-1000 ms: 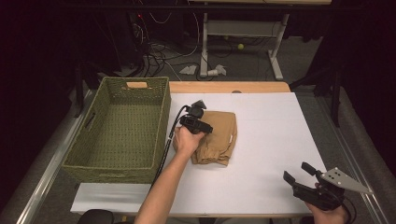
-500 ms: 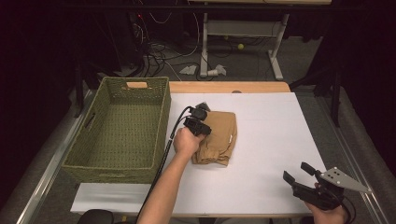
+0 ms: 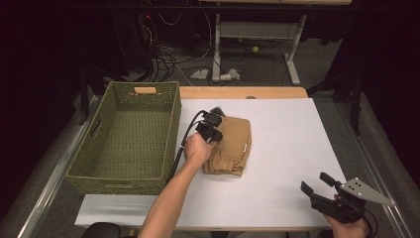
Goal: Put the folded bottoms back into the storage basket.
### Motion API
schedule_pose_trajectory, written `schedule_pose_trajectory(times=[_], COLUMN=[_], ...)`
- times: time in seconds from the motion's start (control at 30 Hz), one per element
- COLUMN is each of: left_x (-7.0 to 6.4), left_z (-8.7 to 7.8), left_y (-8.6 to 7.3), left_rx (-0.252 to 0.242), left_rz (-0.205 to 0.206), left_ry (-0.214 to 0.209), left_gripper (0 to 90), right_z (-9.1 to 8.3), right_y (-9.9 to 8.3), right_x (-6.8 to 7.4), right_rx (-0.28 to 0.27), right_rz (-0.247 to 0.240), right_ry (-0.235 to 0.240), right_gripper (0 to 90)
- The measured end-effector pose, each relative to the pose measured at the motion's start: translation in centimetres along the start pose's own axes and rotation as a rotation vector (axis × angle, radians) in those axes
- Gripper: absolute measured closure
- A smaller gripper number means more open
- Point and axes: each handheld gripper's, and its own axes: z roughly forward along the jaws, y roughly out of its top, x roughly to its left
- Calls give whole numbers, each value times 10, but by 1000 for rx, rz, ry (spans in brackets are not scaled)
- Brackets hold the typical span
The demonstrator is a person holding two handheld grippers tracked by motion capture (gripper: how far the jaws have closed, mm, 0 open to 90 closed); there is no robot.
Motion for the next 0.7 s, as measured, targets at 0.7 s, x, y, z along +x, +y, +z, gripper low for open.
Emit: schedule_pose_trajectory(times=[0.7], left_x=[-12], left_z=[-69], left_y=[-1], left_rx=[-180], left_rz=[52], left_ry=[-104], left_gripper=[799], right_z=[-1], right_y=[0], right_x=[1], right_rx=[-5], right_rz=[0], right_ry=[-5], right_gripper=[238])
